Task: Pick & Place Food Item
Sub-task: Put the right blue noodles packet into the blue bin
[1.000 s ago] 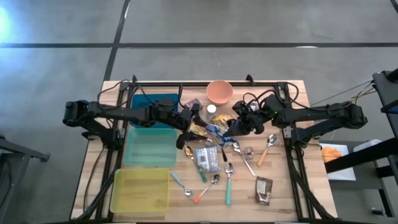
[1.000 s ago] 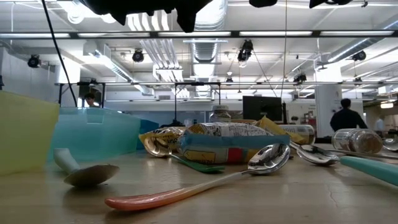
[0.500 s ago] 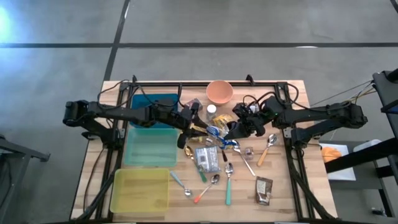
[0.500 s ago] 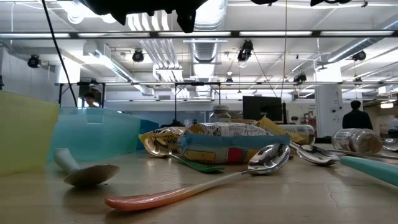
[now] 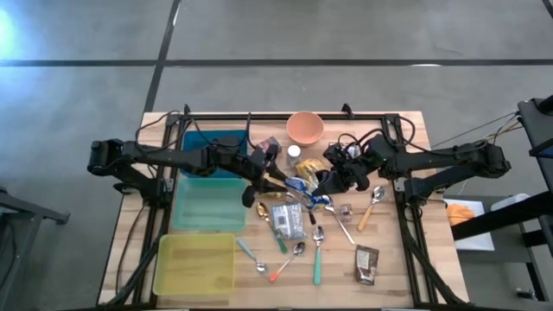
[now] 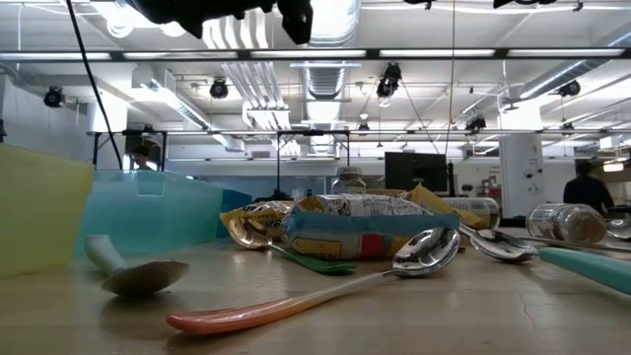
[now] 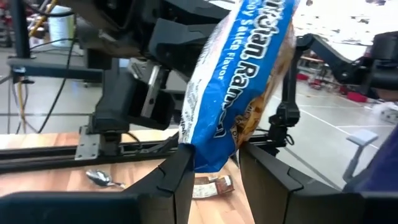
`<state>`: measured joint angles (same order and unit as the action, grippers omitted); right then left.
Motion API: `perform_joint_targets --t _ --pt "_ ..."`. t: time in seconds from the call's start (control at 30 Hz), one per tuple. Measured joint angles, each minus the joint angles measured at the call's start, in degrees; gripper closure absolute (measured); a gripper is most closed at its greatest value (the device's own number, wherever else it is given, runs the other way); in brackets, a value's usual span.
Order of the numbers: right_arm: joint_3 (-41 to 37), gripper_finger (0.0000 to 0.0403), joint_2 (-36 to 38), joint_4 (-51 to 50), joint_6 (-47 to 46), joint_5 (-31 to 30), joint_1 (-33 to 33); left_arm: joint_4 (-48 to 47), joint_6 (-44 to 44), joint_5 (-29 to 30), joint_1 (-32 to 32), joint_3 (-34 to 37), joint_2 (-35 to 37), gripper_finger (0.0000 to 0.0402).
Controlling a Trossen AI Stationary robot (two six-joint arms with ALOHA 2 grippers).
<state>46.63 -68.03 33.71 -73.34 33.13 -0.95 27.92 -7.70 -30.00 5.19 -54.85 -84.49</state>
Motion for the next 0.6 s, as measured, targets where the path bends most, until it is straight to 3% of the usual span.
perform_joint_targets --t 0.47,0.6 --pt "0.0 0.0395 0.0 -0.2 0.4 0.5 0.0 3.0 -0.1 -3.5 0.0 0.0 0.0 0.0271" --pt "0.0 0.0395 -0.1 -0.3 0.4 0.5 0.0 3.2 -0.7 -4.6 -0.1 0.0 0.0 0.0293"
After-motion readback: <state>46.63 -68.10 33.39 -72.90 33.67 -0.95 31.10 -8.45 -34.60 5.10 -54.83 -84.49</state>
